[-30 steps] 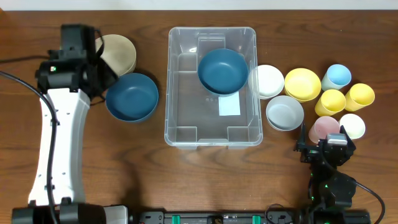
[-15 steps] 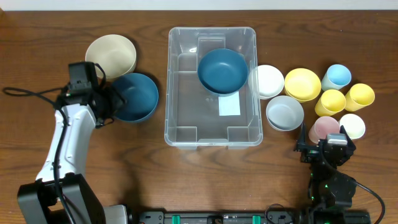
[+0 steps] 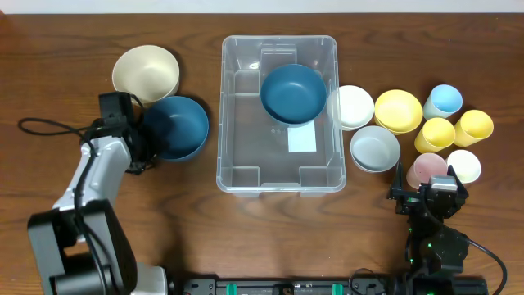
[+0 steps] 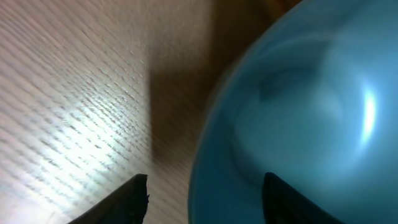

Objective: Pack container
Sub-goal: 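Release the bowl and move the left gripper to the other blue bowl, then lift the second dark blue bowl and stack it in the container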

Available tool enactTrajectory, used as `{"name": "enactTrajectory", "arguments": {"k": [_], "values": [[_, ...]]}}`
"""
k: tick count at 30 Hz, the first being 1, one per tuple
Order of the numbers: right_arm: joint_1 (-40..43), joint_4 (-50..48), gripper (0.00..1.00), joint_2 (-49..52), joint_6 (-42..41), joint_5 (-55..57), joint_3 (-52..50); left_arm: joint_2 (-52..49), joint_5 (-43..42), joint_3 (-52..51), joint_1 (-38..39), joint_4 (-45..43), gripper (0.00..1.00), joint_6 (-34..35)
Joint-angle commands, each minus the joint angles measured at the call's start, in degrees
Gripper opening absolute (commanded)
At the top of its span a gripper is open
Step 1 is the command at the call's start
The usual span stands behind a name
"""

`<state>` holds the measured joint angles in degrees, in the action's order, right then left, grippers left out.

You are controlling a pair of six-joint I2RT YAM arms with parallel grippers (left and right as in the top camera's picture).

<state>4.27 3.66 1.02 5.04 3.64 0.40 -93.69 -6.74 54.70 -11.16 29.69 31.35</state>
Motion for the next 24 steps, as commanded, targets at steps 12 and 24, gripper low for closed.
{"name": "enactTrajectory", "arguments": {"k": [12, 24], "values": [[0.50, 0.22, 0.99, -0.15, -0.48, 0.42, -0.07, -0.68, 0.09, -0.46, -0.20, 3.65, 0.06, 0.42], [0.50, 0.22, 0.99, -0.15, -0.48, 0.42, -0.07, 15.87, 0.11, 3.10, -2.19, 7.78, 0.06, -2.38]]}}
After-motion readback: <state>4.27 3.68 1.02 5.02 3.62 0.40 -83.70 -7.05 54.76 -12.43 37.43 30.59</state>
